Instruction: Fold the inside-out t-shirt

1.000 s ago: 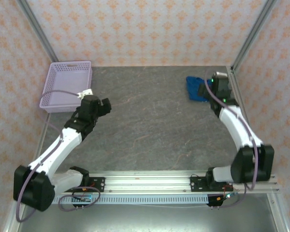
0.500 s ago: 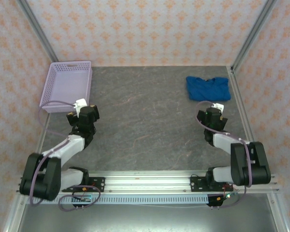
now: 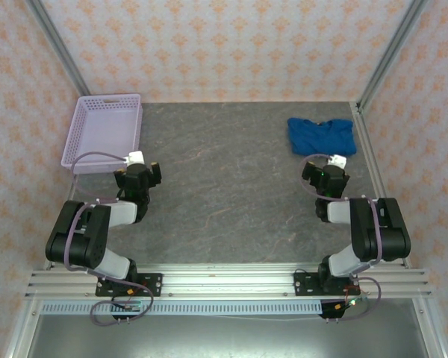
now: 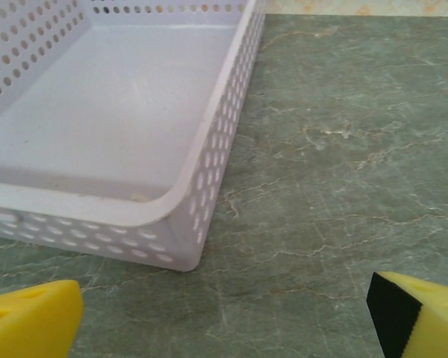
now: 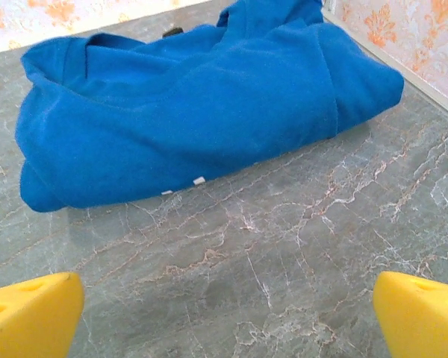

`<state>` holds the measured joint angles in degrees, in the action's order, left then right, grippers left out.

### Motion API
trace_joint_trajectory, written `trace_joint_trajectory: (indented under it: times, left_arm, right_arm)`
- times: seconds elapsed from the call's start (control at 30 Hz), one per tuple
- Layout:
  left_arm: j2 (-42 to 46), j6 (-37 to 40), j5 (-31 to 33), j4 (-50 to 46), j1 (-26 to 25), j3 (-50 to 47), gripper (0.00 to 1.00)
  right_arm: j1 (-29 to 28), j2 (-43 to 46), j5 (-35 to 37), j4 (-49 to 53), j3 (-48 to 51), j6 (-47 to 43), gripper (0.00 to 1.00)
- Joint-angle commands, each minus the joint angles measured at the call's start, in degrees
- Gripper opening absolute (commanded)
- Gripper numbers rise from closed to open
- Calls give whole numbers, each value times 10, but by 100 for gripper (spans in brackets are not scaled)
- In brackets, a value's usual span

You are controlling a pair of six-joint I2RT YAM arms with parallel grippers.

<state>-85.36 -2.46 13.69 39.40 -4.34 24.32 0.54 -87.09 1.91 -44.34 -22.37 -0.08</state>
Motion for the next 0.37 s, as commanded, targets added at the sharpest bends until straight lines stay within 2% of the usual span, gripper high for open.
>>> trace_joint_trajectory:
  times: [0.0,0.33]
  left_arm:
    - [-2,14,-10,43,7,-7,100]
    - [-2,14,-12,44,7,-7,100]
  right_arm:
    - [-3,1,-4,-41,5,-5,99]
    - [-16,-4,-17,-18,-10,-30,99]
